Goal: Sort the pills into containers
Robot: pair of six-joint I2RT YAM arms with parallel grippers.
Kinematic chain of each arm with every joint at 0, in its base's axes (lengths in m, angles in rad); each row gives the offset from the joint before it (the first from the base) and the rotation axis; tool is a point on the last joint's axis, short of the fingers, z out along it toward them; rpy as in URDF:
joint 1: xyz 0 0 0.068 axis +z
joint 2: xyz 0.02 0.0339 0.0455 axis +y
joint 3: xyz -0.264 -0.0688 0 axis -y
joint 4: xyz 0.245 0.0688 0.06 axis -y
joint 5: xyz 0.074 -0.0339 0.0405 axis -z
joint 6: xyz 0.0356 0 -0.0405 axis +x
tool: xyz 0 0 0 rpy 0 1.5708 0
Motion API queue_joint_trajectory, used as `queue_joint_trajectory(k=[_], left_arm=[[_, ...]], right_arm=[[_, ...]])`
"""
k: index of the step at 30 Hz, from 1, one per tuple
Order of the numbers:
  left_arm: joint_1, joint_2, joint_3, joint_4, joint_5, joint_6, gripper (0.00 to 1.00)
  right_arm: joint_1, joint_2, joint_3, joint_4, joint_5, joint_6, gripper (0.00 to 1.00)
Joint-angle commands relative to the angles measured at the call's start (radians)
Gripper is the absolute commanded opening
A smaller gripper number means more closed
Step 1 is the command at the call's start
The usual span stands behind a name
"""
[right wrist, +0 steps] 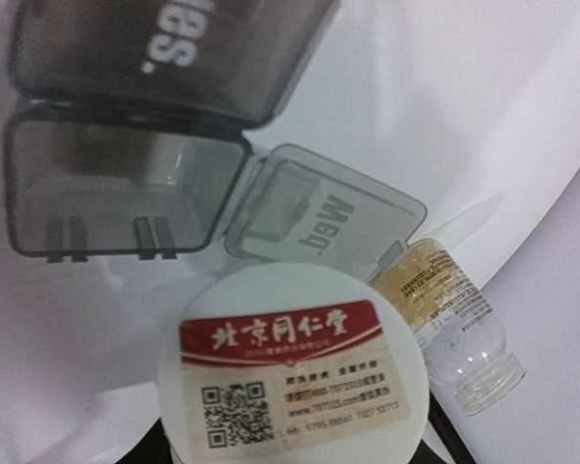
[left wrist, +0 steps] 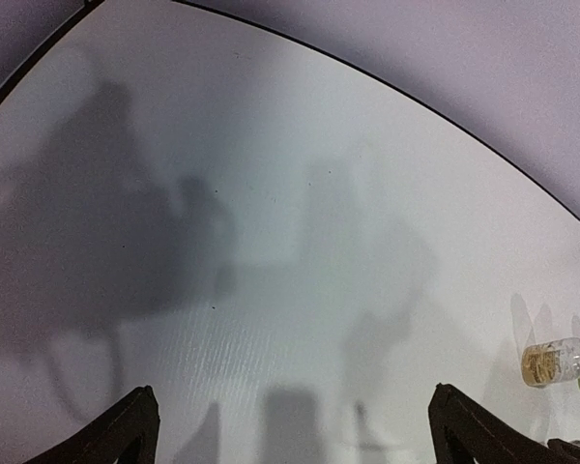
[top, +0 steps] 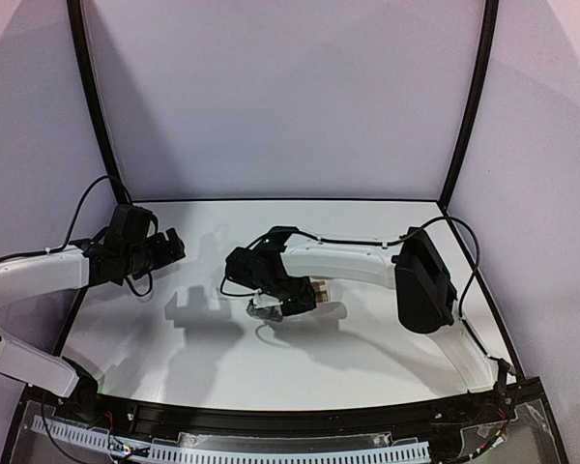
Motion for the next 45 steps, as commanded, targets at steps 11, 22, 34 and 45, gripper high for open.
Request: queue_joint_trajectory(k=[11,22,34,45], left_arm=[[0.022,-0.024,-0.034,0.051,0.021,0.016,0.99],[0.038,-0.03,-0.043,0.075,0.012,0.039,0.99],[0.059,-0.029,-0.033,0.086,0.022,0.065,0.99],[0.077,-0.026,-0.026,0.082,0.029,0.075,0.99]], right_arm=[[0.038,0.022,0.034,-0.242,0.027,-0.072,0.0],[0.053,0.053,0.061,-0.232,0.098,-0.116,0.0],[0.07,0.04,0.031,-0.183,0.156,-0.168,0.0],[0.081,0.054,0.043,-0.141,0.17,-0.221,0.0]])
